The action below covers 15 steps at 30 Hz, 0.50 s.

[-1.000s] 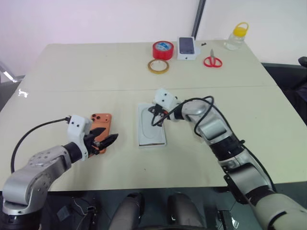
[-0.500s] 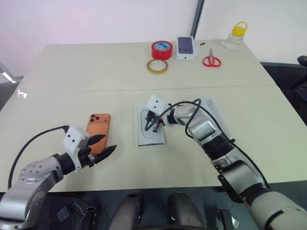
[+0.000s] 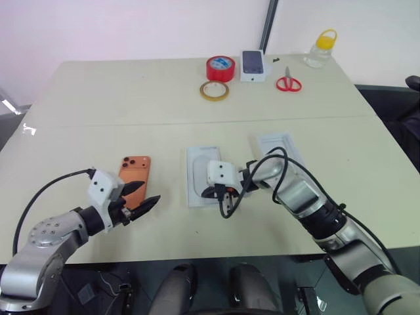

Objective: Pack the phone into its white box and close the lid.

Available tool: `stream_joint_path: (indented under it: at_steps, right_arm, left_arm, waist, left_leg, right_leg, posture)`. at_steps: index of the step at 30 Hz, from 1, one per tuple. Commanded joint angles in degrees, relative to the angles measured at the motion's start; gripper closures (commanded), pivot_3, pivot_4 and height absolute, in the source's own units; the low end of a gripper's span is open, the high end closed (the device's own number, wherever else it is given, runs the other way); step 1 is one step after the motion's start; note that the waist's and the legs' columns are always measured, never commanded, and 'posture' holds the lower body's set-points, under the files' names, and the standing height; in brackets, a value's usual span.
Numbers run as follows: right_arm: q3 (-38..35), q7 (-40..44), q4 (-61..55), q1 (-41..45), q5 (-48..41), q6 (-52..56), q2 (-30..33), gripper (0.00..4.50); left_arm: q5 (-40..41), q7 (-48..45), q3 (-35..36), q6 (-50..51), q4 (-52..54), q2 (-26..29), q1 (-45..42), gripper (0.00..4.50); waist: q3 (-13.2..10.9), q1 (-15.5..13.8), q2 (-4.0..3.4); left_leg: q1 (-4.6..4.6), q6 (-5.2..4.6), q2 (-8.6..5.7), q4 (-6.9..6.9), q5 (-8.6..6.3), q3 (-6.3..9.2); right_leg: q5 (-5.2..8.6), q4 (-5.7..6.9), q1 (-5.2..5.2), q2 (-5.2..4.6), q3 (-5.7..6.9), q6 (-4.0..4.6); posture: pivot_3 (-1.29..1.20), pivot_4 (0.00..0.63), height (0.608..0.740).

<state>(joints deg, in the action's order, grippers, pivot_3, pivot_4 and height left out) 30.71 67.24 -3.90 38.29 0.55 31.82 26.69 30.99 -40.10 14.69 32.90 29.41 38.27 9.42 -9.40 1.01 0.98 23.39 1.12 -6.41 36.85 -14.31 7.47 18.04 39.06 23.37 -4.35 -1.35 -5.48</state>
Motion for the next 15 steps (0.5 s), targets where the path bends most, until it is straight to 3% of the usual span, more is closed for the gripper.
stream_joint_path:
  at_steps: [1, 5, 10, 12, 15]
  right_arm:
    - [-0.5, -0.8, -1.4, 0.4, -0.4, -1.8, -0.5, 4.47]
    - [-3.8, -5.8, 1.2, 2.4, -0.5, -3.6, -3.8, 4.47]
    - [-6.0, -11.5, 4.3, 5.7, 0.4, -2.7, -7.5, 4.47]
    - [-5.9, -13.2, 4.7, 6.6, 0.5, -1.7, -9.1, 4.5]
    - [-4.0, -17.0, 6.3, 8.1, 1.9, 1.1, -13.5, 4.5]
  left_arm:
    - [0.0, 0.6, 0.5, -0.1, 1.1, 0.2, 0.0, 1.14]
    - [1.2, 4.6, 2.8, 3.0, -0.3, -0.8, -1.5, 1.14]
    - [6.4, 15.4, 10.3, 15.3, -5.9, -3.7, -7.6, 1.14]
    - [7.9, 19.5, 13.1, 20.0, -7.1, -4.6, -9.7, 0.23]
    - [9.8, 24.7, 16.0, 29.3, -10.1, -4.7, -13.5, 0.03]
  waist:
    - [0.0, 0.0, 0.0]
    - [0.0, 0.0, 0.0]
    - [0.0, 0.0, 0.03]
    - [0.0, 0.0, 0.03]
    - [0.0, 0.2, 0.03]
  left_leg:
    - [0.0, 0.0, 0.0, 0.0, 0.0, 0.0]
    - [0.0, 0.01, 0.0, 0.0, 0.01, 0.0]
    - [0.0, 0.03, -0.01, 0.02, 0.02, 0.04]
    - [0.01, 0.09, -0.01, 0.04, 0.05, 0.05]
    - [0.01, 0.1, -0.01, 0.03, 0.06, 0.05]
  right_leg:
    - [0.0, 0.0, 0.0, 0.0, 0.0, 0.0]
    - [0.0, 0.0, 0.0, 0.0, 0.0, 0.0]
    - [0.0, 0.04, 0.02, 0.03, 0.03, 0.0]
    - [0.0, 0.03, 0.02, 0.03, 0.04, -0.01]
    - [0.0, 0.05, 0.04, 0.03, 0.04, -0.01]
  posture:
    - [0.0, 0.15, 0.74]
    - [0.0, 0.15, 0.74]
    - [0.0, 0.15, 0.74]
    - [0.0, 0.15, 0.74]
    - [0.0, 0.15, 0.74]
